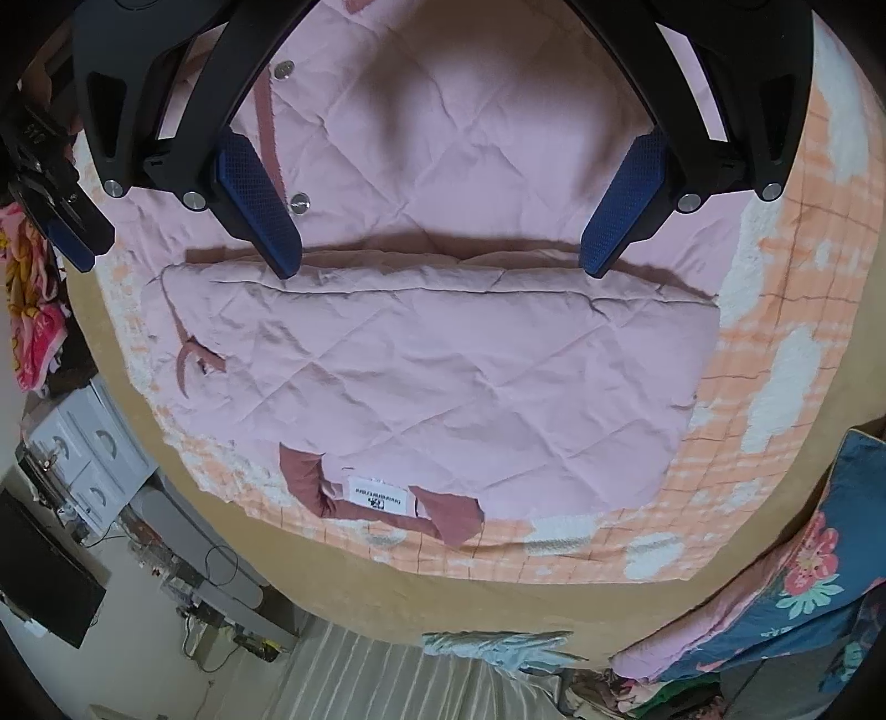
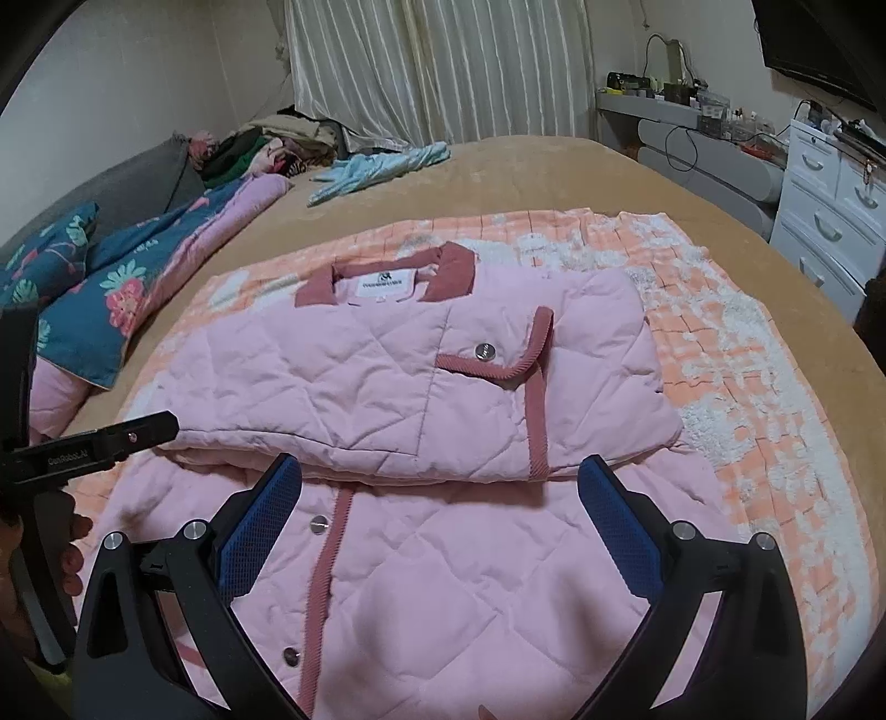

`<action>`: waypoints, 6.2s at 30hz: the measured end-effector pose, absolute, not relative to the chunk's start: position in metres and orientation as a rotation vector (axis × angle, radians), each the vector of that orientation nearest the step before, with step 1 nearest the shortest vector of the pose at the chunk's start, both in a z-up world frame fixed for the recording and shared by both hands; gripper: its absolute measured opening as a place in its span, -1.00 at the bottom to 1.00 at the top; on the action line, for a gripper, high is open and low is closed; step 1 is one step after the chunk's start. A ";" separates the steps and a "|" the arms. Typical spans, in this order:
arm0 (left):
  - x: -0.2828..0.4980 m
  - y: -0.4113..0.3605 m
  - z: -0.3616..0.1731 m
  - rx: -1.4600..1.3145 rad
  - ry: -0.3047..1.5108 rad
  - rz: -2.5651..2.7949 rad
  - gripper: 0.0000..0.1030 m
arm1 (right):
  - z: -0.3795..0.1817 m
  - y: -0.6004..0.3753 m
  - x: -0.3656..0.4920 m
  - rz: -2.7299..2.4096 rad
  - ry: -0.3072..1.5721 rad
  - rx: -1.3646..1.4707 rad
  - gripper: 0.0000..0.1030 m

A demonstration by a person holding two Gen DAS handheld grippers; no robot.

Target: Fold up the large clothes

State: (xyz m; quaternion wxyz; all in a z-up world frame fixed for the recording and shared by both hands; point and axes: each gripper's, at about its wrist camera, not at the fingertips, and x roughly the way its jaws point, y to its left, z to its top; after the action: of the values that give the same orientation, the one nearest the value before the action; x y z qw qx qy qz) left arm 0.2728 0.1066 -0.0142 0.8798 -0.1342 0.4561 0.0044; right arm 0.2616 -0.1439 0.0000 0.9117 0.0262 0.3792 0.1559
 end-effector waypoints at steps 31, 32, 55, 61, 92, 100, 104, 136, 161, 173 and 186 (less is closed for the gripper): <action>0.213 0.098 0.056 -0.268 0.817 -0.014 0.83 | 0.075 -0.154 0.198 0.346 0.600 0.061 0.92; 0.211 0.098 0.058 -0.266 0.814 -0.014 0.83 | 0.076 -0.156 0.196 0.342 0.595 0.062 0.92; 0.167 0.089 0.072 -0.229 0.778 -0.033 0.83 | 0.088 -0.170 0.163 0.336 0.549 0.048 0.92; 0.155 0.091 0.065 -0.210 0.783 -0.024 0.83 | 0.084 -0.174 0.154 0.328 0.554 0.019 0.92; 0.097 0.103 0.020 -0.165 0.801 0.033 0.83 | 0.033 -0.201 0.117 0.292 0.645 -0.061 0.92; 0.084 0.108 0.000 -0.158 0.817 0.060 0.83 | 0.014 -0.219 0.109 0.270 0.692 -0.057 0.92; 0.079 0.109 -0.012 -0.146 0.839 0.071 0.83 | 0.005 -0.229 0.106 0.256 0.717 -0.054 0.92; 0.040 0.148 -0.084 -0.106 0.959 0.172 0.83 | -0.069 -0.278 0.084 0.142 0.956 -0.098 0.92; 0.002 0.173 -0.116 -0.299 1.098 0.087 0.83 | -0.099 -0.300 0.061 0.286 1.127 -0.118 0.92; -0.005 0.161 -0.115 -0.324 1.081 0.030 0.83 | -0.099 -0.298 0.056 0.399 1.110 -0.065 0.22; -0.016 0.159 -0.105 -0.295 1.047 0.062 0.00 | -0.053 -0.298 0.048 0.501 0.924 0.111 -0.57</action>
State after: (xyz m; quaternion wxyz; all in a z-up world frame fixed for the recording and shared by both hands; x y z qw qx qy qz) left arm -0.0156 0.1592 -0.1046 0.8553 -0.1403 0.4979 0.0294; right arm 0.0484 -0.2982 -0.0525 0.8637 0.0528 0.4406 0.2390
